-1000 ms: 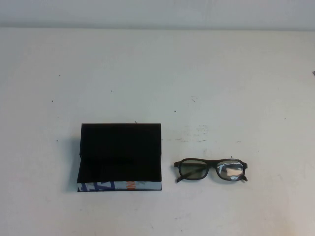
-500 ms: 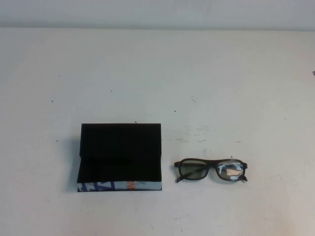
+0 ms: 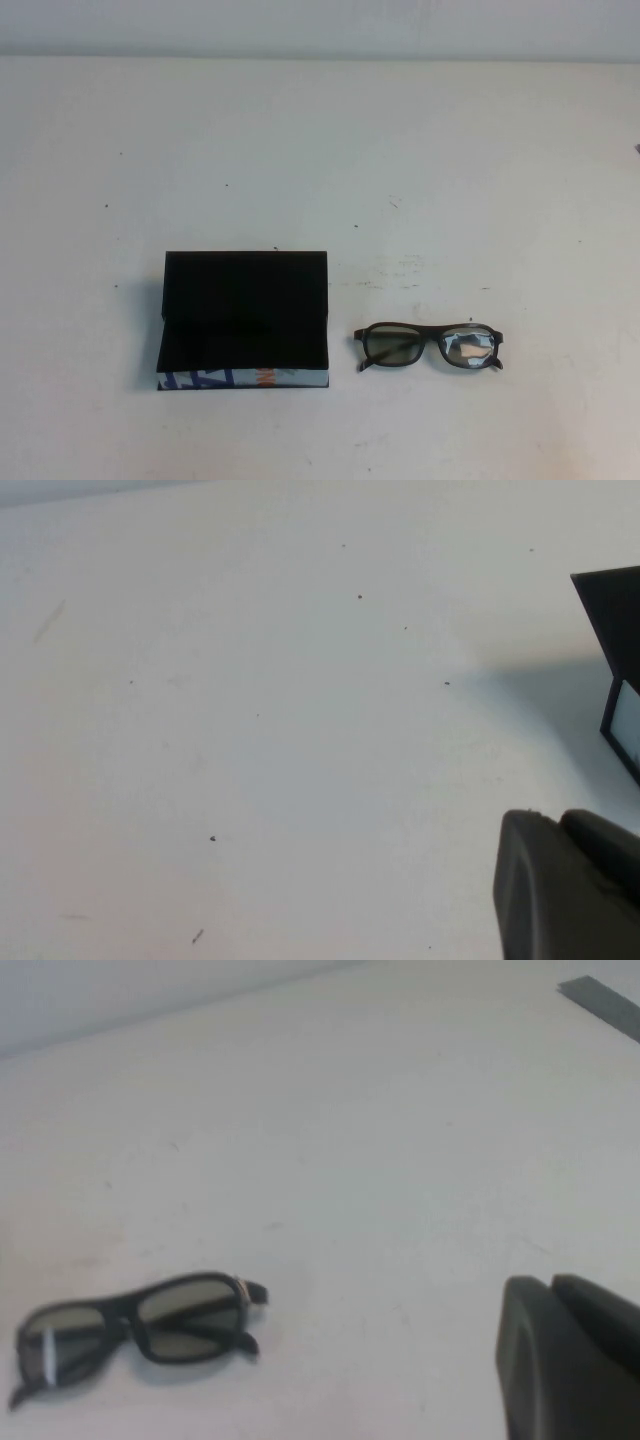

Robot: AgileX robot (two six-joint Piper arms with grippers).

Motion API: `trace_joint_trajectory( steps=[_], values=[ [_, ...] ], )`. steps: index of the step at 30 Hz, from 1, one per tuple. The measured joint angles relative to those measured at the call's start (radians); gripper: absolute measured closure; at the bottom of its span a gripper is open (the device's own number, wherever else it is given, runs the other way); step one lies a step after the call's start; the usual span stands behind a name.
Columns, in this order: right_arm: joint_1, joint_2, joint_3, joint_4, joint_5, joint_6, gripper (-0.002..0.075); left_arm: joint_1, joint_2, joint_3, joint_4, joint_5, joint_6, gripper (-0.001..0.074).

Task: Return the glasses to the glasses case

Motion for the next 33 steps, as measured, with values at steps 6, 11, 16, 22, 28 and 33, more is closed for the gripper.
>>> trace_joint_trajectory(
  steps=[6,11,16,22,28,33],
  values=[
    [0.000,0.000,0.000,0.197,-0.139,0.000,0.0739,0.000,0.000,0.000,0.000,0.000,0.000,0.0734],
    [0.000,0.000,0.000,0.317,-0.228,0.000,0.0739,0.000,0.000,0.000,0.000,0.000,0.000,0.0734],
    [0.000,0.000,0.000,0.462,-0.221,0.000,0.0739,0.000,0.000,0.000,0.000,0.000,-0.004,0.0734],
    [0.000,0.052,-0.160,0.520,0.116,-0.027,0.0739,0.000,0.000,0.000,0.000,0.000,-0.009,0.0734],
    [0.000,0.312,-0.409,0.525,0.483,-0.188,0.0739,0.000,0.000,0.000,0.000,0.000,-0.009,0.0734],
    [0.000,0.527,-0.557,0.521,0.641,-0.326,0.0739,0.000,0.000,0.000,0.000,0.000,-0.009,0.0734]
  ],
)
